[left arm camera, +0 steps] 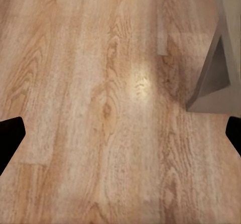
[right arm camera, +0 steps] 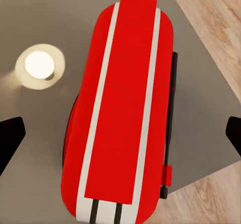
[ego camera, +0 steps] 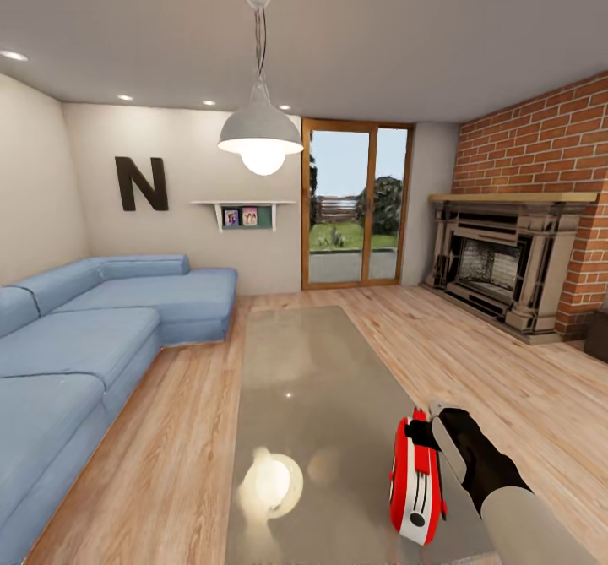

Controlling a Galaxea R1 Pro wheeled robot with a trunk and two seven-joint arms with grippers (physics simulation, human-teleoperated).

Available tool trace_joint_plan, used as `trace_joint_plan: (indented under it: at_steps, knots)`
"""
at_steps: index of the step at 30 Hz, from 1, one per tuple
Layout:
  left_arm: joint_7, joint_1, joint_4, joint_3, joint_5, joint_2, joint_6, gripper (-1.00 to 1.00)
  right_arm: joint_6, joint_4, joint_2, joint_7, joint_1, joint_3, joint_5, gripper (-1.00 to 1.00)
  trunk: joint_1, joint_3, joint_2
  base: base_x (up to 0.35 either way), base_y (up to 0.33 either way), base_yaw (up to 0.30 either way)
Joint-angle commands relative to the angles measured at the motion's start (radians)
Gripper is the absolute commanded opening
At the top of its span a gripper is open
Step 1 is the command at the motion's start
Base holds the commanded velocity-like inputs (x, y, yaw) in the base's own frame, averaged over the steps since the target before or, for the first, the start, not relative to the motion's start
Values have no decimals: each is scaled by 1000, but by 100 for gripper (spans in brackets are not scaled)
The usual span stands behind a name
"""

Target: Turn on the radio receiver that's on the table in the living room.

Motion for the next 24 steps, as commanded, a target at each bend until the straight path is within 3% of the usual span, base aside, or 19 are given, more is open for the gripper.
trace_joint_plan:
  at_steps: [1,5,18,24]
  knots:
    - [0,0,0,0,0,0,0,100,0,0,0,0,0,0,0,100,4,-3,-7,0,0,0]
    - [0,0,-1,0,0,0,0,100,-1,0,0,1,1,0,-1,100,19,-16,-35,0,0,0]
    - [0,0,-1,0,0,0,0,100,-2,6,6,24,0,1,0,100,19,-16,-35,0,0,0]
    - [0,0,0,0,0,0,0,100,-3,8,6,25,1,1,1,100,42,-35,-77,0,0,0]
